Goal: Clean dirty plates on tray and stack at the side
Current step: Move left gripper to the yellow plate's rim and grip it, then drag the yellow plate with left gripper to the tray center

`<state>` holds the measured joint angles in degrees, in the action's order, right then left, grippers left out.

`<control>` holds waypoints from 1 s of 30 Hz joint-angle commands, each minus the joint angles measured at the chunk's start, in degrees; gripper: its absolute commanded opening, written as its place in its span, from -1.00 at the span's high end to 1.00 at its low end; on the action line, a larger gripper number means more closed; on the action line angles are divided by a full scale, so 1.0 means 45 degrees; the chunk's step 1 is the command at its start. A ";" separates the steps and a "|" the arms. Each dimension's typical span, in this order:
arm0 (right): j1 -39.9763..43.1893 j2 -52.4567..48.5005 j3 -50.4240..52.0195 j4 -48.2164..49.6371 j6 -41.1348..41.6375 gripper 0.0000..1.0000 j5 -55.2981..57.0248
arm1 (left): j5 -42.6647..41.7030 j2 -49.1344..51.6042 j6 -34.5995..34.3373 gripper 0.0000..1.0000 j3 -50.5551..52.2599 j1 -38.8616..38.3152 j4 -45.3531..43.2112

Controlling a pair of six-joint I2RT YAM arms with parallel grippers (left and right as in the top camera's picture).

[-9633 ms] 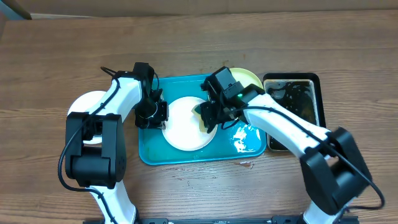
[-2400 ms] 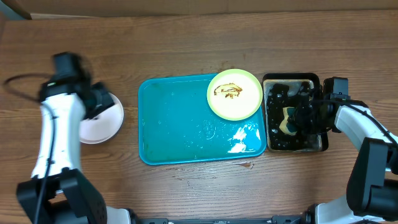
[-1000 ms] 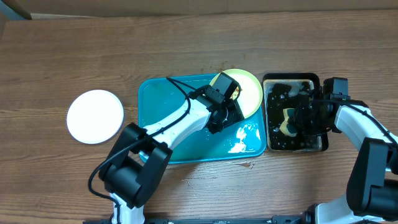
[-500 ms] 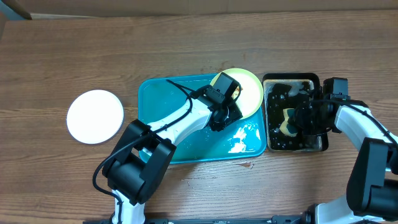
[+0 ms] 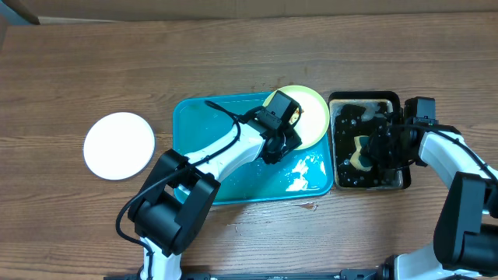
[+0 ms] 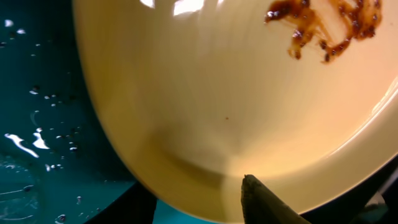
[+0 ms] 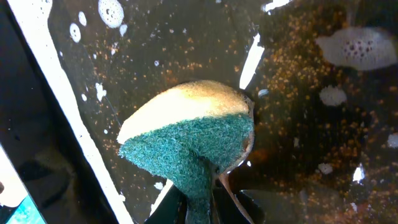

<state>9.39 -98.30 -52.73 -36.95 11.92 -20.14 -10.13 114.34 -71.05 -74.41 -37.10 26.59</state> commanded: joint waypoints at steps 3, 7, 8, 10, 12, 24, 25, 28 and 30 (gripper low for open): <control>0.0000 0.0034 -0.0301 -0.0044 -0.0092 0.82 0.0136 | 0.0685 0.0160 -0.0277 0.52 -0.0073 0.0078 0.0447; 0.0000 0.0034 -0.0301 -0.0078 -0.0092 0.82 0.0136 | 0.0690 0.0160 -0.0262 0.92 -0.0073 0.0262 0.1234; 0.0000 0.0034 -0.0301 -0.0092 -0.0092 0.82 0.0136 | 0.0690 0.0160 -0.0257 0.92 -0.0073 0.0350 0.1462; 0.0000 0.0034 -0.0301 -0.0097 -0.0092 0.82 0.0136 | 0.0685 0.0155 -0.0209 0.92 -0.0073 0.0563 0.2001; 0.0000 0.0034 -0.0301 -0.0097 -0.0092 0.82 0.0141 | 0.0690 0.0131 0.0126 0.92 -0.0073 0.0806 0.2526; 0.0000 0.0034 -0.0301 -0.0199 -0.0092 0.87 0.0330 | 0.2472 -0.0253 0.5722 0.92 -0.0073 0.2613 0.4843; 0.0000 0.0034 -0.0325 -0.0257 -0.0102 0.88 0.0345 | 0.2497 -0.0257 0.6368 0.92 -0.0073 0.2667 0.4852; 0.0000 0.0034 -0.0782 -0.0996 -0.0097 0.92 0.0568 | 0.2482 -0.0277 0.8539 0.92 -0.0073 0.2807 0.4896; 0.0000 0.0034 -0.1394 -0.1671 -0.0282 0.91 0.0563 | 0.2472 -0.0277 0.9680 0.91 -0.0073 0.2837 0.5032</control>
<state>9.39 -98.30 -54.30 -41.98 11.90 -18.74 -2.74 112.86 -42.74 -75.44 -24.69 48.16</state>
